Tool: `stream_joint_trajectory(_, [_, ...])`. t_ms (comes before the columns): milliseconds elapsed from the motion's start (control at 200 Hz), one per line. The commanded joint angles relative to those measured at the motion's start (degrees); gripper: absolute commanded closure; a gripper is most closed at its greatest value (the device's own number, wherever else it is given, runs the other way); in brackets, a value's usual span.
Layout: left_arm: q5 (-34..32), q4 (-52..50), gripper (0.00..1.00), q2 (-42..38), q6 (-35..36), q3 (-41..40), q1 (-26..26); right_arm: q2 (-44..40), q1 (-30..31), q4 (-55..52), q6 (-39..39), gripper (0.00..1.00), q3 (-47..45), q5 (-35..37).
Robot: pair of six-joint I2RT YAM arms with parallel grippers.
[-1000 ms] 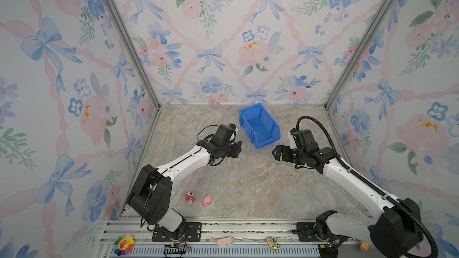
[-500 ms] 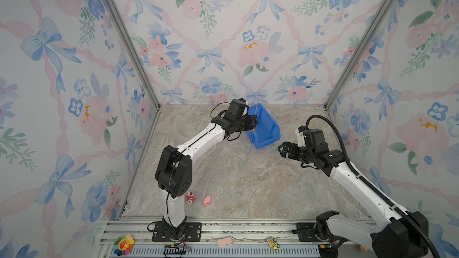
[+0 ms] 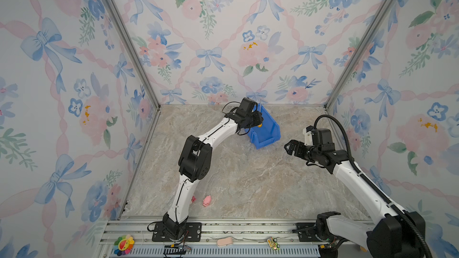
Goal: Put the screwdriver in the bin
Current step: Place the screwdriver in the bin, then reset both arms
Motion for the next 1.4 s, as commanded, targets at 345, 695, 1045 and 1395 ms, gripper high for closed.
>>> stream_joint_trajectory(345, [-3.1,0.1,0.7,1.5,0.3,0.1,-0.6,1.8,-4.3,1.1,-2.1,0.03,3.7,-1.1])
stream_joint_trajectory(695, [-3.3,0.1,0.53,-0.4,1.5,-1.7,-0.5,-0.3,-6.6,0.8,-2.1,0.03,3.7,-0.4])
stream_joint_trajectory(1045, [-3.5,0.1,0.15,-10.5,8.5,-7.7,-0.7,-3.9,-6.6,-3.2,-1.8,0.03,1.6,1.2])
stream_joint_trajectory(1395, [-11.6,0.6,0.02,-28.2,25.2,-26.8,-0.3,-8.1,-7.3,-6.2,-3.5,0.03,-2.6,6.1])
